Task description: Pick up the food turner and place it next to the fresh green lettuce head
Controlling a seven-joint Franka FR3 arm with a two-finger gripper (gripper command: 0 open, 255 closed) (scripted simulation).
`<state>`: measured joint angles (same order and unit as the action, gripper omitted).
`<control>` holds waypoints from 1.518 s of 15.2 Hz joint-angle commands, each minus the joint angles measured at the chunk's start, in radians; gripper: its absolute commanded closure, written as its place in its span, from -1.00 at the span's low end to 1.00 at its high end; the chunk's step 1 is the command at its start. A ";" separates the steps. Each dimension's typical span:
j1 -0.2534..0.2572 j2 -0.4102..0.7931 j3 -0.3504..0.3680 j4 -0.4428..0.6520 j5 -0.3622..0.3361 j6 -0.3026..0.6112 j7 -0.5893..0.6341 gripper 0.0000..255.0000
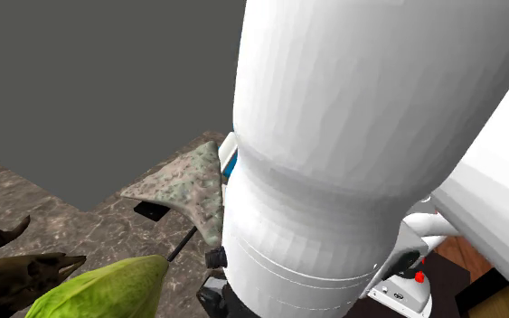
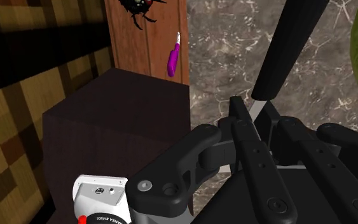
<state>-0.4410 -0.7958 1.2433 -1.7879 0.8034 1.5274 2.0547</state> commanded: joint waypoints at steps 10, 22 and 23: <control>-0.055 -0.029 0.120 0.006 0.056 0.070 0.031 1.00; -0.044 -0.074 0.189 -0.113 0.122 0.183 -0.010 1.00; -0.044 -0.078 0.196 -0.121 0.128 0.192 -0.013 1.00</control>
<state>-0.4863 -0.8706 1.4348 -1.8991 0.9262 1.7105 2.0459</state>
